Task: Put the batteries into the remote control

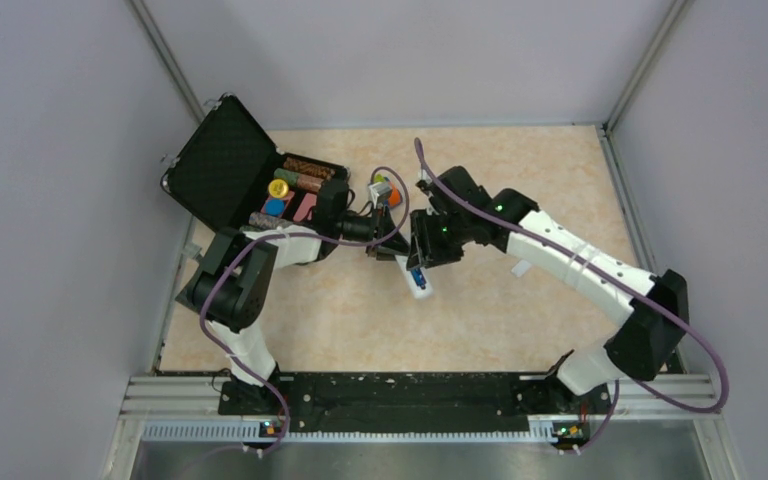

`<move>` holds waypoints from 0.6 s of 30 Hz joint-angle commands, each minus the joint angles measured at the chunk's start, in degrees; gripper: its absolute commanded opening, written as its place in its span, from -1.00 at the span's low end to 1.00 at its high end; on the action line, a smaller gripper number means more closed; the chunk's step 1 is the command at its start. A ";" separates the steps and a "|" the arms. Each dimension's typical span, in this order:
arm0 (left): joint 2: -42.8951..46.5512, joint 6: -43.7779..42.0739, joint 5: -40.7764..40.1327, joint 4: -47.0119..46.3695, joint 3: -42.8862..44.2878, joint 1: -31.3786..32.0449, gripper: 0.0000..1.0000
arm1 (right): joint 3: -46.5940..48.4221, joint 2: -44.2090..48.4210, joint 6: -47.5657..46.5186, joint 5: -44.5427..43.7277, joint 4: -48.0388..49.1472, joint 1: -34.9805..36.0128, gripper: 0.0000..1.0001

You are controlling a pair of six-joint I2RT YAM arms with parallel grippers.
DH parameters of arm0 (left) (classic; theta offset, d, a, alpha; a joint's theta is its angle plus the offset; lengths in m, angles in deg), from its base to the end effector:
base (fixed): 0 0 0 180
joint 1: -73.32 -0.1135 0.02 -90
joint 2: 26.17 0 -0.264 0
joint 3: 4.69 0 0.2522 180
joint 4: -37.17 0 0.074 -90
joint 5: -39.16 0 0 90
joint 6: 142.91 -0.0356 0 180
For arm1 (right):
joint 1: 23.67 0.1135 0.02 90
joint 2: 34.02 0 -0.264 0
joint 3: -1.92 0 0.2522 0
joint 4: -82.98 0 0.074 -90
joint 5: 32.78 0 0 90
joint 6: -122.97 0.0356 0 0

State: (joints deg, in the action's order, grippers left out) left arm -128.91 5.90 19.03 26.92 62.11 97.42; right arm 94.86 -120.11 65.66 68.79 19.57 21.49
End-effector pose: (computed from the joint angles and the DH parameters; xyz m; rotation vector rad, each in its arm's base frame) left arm 0.3151 -0.1776 0.1856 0.2625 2.3577 -2.0411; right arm 0.2152 0.2265 0.3161 -0.3776 2.6942 0.7276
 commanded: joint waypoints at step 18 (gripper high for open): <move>3.80 26.47 -13.01 -33.02 -0.85 0.05 -1.00 | -7.09 18.32 13.18 -15.17 10.13 -0.09 -0.52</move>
State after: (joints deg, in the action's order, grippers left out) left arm -128.71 25.00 12.99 7.18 61.85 97.42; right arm 86.47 -103.85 73.37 59.96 29.28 21.47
